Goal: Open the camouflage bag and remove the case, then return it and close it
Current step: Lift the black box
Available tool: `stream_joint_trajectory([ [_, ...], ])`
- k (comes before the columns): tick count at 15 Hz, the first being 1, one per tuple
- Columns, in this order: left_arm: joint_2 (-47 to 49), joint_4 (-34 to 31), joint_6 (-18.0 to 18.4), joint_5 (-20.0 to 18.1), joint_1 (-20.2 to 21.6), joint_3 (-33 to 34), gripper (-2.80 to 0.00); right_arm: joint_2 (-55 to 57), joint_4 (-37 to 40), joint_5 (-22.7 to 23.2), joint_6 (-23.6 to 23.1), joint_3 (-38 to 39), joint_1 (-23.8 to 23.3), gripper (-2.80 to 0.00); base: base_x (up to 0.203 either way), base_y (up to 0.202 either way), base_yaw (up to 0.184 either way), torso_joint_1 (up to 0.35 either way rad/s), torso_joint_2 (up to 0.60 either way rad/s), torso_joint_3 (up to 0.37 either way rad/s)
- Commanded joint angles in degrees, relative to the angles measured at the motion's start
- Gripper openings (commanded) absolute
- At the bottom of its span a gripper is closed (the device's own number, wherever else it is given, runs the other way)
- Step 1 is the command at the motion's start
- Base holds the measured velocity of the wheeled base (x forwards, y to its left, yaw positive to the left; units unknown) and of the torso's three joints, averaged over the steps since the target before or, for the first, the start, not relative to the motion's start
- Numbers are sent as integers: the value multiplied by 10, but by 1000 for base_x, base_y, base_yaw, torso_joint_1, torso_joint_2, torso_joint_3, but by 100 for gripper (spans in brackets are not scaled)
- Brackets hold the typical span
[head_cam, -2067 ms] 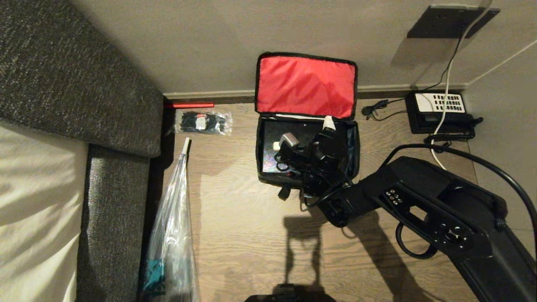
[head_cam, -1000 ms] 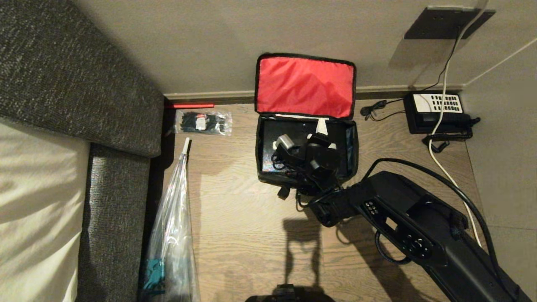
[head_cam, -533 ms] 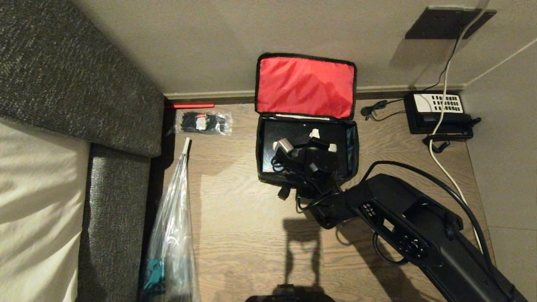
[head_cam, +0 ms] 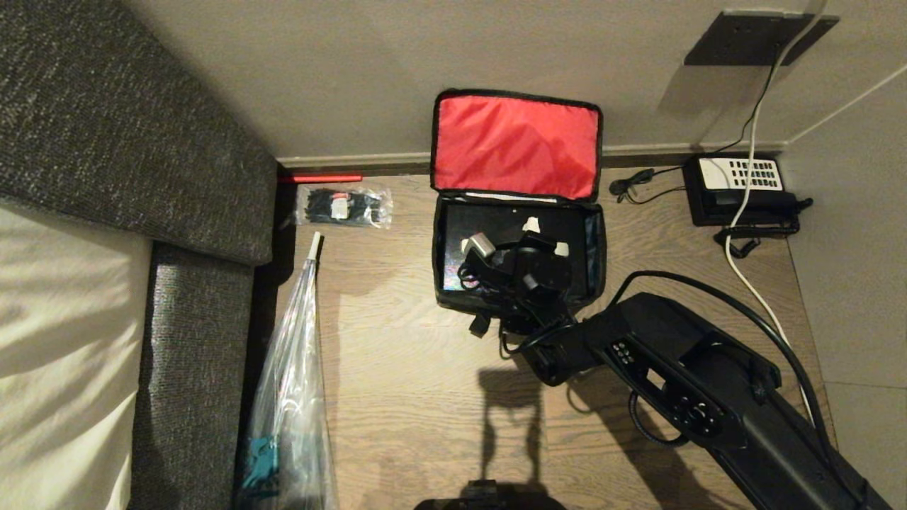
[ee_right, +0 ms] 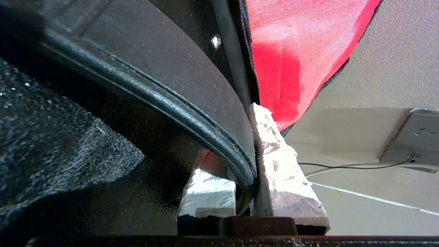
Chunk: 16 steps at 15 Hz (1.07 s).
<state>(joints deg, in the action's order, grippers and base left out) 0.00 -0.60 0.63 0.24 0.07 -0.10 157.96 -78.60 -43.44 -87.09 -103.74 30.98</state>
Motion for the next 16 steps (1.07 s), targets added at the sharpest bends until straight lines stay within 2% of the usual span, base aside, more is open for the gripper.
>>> stream_joint_trajectory([
  [1,-1,0,0,0,0,0,-280,-18,-8,-2,-8,-3,1,-280,0,0,0,0,0,0],
  [3,-1,0,0,0,0,0,-280,-39,-8,-3,-17,-4,1,-280,0,0,0,0,0,0],
  [10,0,0,0,0,0,0,-280,-151,-51,-4,-20,121,14,-280,0,0,0,0,0,0],
  [16,-1,0,0,0,0,0,-280,-190,-52,-7,-19,156,30,-280,0,0,0,0,0,0],
])
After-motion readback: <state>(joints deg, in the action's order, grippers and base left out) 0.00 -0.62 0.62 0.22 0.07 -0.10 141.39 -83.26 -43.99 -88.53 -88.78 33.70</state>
